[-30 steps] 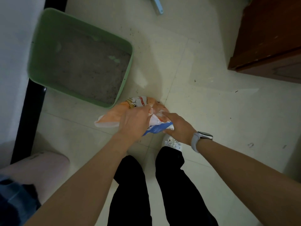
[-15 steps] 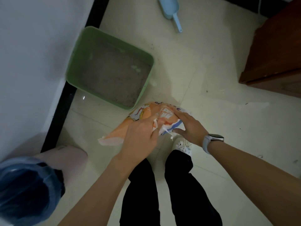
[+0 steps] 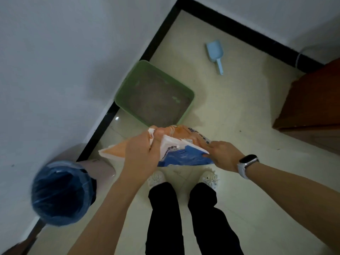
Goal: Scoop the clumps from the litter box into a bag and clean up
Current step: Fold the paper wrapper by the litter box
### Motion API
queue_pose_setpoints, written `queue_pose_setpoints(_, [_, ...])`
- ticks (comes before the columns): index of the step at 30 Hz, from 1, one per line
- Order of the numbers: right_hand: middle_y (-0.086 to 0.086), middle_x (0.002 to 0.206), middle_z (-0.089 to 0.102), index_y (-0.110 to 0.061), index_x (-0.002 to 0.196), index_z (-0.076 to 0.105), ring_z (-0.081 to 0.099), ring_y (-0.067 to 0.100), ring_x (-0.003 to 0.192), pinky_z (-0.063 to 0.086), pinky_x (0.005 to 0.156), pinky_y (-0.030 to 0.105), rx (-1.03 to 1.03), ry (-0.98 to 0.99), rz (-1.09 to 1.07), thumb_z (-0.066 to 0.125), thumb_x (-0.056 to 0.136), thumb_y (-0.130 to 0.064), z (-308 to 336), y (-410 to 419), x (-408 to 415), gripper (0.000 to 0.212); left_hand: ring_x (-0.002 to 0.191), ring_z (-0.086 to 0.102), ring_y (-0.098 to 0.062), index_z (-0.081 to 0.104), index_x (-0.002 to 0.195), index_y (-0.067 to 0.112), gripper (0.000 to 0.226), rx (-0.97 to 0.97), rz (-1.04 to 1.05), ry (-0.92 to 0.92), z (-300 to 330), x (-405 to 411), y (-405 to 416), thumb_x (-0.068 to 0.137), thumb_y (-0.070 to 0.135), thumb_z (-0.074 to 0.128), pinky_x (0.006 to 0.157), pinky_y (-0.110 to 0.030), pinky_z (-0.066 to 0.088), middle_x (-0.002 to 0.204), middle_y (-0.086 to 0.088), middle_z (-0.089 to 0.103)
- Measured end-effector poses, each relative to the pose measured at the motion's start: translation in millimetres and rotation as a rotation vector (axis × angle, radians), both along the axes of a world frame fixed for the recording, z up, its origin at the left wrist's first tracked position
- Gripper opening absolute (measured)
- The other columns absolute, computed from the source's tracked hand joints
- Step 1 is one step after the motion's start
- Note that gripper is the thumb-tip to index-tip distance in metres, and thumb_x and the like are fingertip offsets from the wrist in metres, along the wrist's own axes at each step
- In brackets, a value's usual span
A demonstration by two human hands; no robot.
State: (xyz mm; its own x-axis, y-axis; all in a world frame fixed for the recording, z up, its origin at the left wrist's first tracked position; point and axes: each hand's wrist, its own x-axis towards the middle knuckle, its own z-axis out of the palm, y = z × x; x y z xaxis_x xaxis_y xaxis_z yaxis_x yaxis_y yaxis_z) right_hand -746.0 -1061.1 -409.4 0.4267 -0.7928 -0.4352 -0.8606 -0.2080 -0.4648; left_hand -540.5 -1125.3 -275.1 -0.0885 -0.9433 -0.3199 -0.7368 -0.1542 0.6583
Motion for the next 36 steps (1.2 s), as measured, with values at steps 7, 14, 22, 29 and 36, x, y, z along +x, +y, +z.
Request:
queue_pose_setpoints(7, [0.016, 0.075, 0.067, -0.001, 0.111, 0.056, 0.060, 0.030, 0.054, 0.038, 0.047, 0.025, -0.081, 0.012, 0.071, 0.043, 0.093, -0.023, 46.6, -13.2, 21.3, 0.032, 0.088, 0.053, -0.026, 0.059, 0.103, 0.001, 0.037, 0.018, 0.225, 0.023, -10.9, 32.2, -56.4, 0.100, 0.029, 0.034, 0.077, -0.032, 0.039, 0.088, -0.011, 0.055])
queue_pose_setpoints(14, [0.013, 0.094, 0.064, 0.002, 0.130, 0.036, 0.052, 0.028, 0.070, 0.037, 0.064, 0.031, 0.108, 0.183, -0.027, 0.025, 0.100, -0.031, 60.3, -38.9, 42.6, 0.046, 0.098, 0.056, -0.033, 0.057, 0.107, 0.001, 0.039, 0.057, 0.037, -0.018, -62.7, 40.2, -125.9, 0.101, 0.028, 0.031, 0.088, -0.038, 0.041, 0.099, -0.019, 0.061])
queue_pose_setpoints(22, [0.017, 0.100, 0.064, -0.006, 0.129, 0.035, 0.058, 0.033, 0.080, 0.037, 0.068, 0.032, 0.291, 0.238, -0.124, 0.024, 0.101, -0.027, 59.3, -80.8, 71.0, 0.038, 0.101, 0.051, -0.029, 0.058, 0.105, 0.003, 0.036, 0.019, -0.130, -0.154, -107.3, 46.5, -178.4, 0.101, 0.027, 0.031, 0.088, -0.035, 0.028, 0.101, -0.013, 0.061])
queue_pose_setpoints(29, [0.022, 0.089, 0.063, 0.004, 0.118, 0.043, 0.057, 0.038, 0.078, 0.029, 0.063, 0.029, 0.344, 0.163, -0.208, 0.028, 0.100, -0.023, 60.8, -111.8, 89.6, 0.036, 0.104, 0.050, -0.030, 0.057, 0.106, 0.003, 0.033, -0.003, -0.126, -0.169, -127.8, 56.5, -209.6, 0.100, 0.025, 0.033, 0.086, -0.038, 0.034, 0.108, -0.014, 0.061])
queue_pose_setpoints(36, [-0.004, 0.053, 0.032, 0.009, 0.113, 0.046, 0.032, 0.018, 0.046, 0.026, 0.057, 0.031, 0.401, 0.072, -0.254, 0.032, 0.100, -0.023, 63.1, -134.0, 94.6, 0.038, 0.102, 0.051, -0.030, 0.053, 0.105, 0.001, 0.037, 0.127, -0.018, 0.046, -138.9, 55.1, -216.2, 0.097, 0.034, 0.040, 0.084, -0.040, 0.042, 0.099, -0.009, 0.053])
